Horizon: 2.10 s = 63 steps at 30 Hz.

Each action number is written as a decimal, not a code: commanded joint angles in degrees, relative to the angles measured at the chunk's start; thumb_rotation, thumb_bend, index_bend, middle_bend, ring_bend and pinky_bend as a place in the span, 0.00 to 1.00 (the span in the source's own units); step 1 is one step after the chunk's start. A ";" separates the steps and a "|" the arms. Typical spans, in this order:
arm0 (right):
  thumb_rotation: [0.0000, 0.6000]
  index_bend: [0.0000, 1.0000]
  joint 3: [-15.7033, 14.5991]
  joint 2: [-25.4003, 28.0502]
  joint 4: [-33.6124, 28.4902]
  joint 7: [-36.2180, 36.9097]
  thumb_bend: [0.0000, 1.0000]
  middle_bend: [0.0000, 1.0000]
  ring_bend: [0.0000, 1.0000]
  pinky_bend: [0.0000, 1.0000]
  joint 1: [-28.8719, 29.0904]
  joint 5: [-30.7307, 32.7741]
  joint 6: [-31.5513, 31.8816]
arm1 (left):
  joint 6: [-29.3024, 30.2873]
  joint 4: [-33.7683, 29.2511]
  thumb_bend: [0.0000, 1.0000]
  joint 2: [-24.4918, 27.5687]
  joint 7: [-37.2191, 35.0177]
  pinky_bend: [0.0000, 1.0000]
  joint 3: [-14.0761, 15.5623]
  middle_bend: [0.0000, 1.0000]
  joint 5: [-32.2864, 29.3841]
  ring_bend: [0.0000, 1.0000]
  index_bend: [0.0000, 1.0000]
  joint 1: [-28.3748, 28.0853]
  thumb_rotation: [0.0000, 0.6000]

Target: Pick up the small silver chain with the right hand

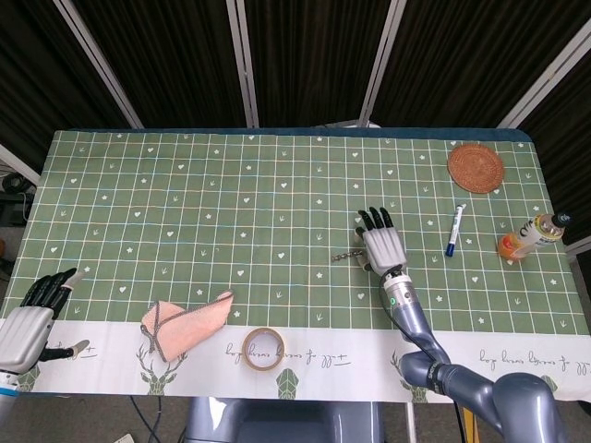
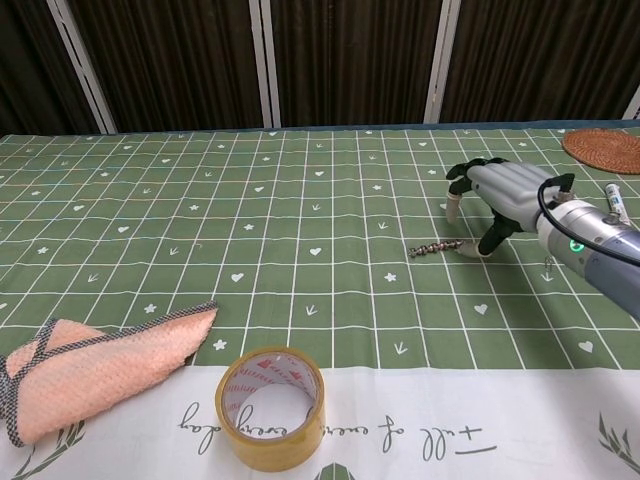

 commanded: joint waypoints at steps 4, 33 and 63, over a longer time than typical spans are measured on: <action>1.00 0.43 0.05 -0.51 0.99 0.35 0.17 0.09 0.00 0.00 -0.02 0.14 -0.53 | -0.05 -0.13 0.08 -0.03 0.10 0.00 -0.12 0.00 -0.30 0.00 0.00 0.02 1.00; 1.00 0.56 -0.11 -2.93 3.46 1.47 0.28 0.16 0.00 0.00 0.05 -1.10 -0.58 | -0.51 -0.44 0.09 0.07 -0.29 0.00 -0.39 0.00 -1.04 0.00 0.00 -0.06 1.00; 1.00 0.59 0.02 5.41 -7.28 -6.15 0.28 0.16 0.00 0.00 -2.00 -3.23 6.08 | -0.08 -0.67 0.09 0.35 -0.99 0.00 -0.26 0.00 -0.43 0.00 0.00 0.07 1.00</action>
